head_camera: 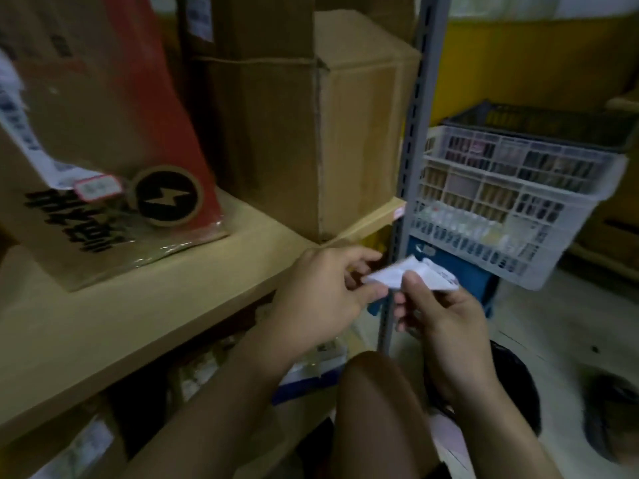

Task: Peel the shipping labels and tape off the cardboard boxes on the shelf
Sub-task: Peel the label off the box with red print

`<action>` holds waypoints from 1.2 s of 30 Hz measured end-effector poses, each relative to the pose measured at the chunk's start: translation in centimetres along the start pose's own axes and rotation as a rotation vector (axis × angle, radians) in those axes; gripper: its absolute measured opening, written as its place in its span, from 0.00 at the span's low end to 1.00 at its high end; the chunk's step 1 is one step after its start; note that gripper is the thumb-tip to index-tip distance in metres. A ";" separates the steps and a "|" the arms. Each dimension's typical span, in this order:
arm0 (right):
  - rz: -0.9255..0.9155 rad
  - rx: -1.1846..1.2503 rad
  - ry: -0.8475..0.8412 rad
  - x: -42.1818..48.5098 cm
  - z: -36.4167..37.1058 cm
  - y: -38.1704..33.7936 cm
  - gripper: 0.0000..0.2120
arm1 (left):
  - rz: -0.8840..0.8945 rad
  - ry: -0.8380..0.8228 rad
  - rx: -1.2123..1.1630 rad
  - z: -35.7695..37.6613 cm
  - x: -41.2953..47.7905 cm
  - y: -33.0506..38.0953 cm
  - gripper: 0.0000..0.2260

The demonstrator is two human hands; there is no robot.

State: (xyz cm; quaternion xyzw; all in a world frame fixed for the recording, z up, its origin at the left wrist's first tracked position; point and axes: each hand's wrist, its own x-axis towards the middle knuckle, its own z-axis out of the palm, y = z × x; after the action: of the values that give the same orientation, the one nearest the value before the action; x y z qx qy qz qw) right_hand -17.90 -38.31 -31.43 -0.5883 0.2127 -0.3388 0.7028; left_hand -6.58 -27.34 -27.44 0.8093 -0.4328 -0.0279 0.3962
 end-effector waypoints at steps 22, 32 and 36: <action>0.077 -1.090 0.058 8.3 -15.7 8.0 0.30 | 0.098 -0.162 0.316 7.9 4.6 2.8 0.16; -0.657 -0.906 -0.044 4.2 -3.3 -5.7 0.22 | 0.224 0.280 0.612 -1.6 2.4 4.0 0.14; -0.741 -0.858 -0.148 3.2 0.9 -7.3 0.22 | 0.204 0.379 0.800 -6.7 -0.2 3.8 0.17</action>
State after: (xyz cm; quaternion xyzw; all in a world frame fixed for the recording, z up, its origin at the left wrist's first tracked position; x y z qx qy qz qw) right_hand -16.78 -40.59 -23.78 -0.8784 0.0609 -0.4036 0.2484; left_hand -6.68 -24.28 -20.41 0.8428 -0.4069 0.3293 0.1254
